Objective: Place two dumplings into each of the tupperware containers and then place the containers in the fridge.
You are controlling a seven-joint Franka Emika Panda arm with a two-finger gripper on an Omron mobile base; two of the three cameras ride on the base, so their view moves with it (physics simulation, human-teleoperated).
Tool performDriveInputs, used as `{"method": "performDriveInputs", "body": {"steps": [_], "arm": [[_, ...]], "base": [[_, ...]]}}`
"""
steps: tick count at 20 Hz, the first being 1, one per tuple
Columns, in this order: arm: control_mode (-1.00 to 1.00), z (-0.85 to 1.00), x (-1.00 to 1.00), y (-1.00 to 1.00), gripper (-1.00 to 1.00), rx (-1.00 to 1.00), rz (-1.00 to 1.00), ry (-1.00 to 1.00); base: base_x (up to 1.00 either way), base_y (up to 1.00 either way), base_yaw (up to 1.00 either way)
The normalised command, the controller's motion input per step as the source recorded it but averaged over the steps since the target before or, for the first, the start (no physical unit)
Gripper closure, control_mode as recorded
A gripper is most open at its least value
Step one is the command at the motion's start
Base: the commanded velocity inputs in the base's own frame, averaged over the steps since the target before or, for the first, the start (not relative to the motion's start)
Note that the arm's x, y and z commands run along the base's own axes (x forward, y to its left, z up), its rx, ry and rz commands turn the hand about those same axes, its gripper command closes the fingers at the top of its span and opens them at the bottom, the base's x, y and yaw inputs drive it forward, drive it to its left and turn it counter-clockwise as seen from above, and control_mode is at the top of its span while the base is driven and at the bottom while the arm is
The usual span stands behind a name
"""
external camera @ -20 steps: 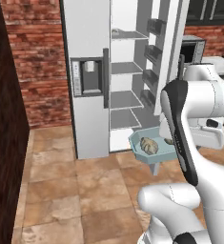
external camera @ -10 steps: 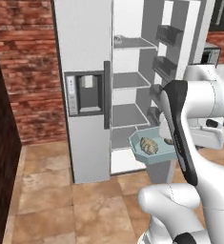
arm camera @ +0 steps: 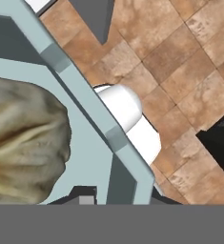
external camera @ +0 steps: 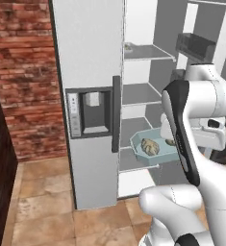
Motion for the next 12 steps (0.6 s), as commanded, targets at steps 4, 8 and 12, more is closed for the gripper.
{"method": "performDriveInputs", "body": {"steps": [4,8,12], "arm": [[1.0,0.0,0.0,0.0,1.0,0.0,0.0,0.0],[1.0,0.0,0.0,0.0,1.0,0.0,0.0,0.0],[1.0,0.0,0.0,0.0,1.0,0.0,0.0,0.0]], "base": [[0.47,-0.45,0.06],[0.34,-0.3,0.02],[0.41,-0.42,-0.07]]}}
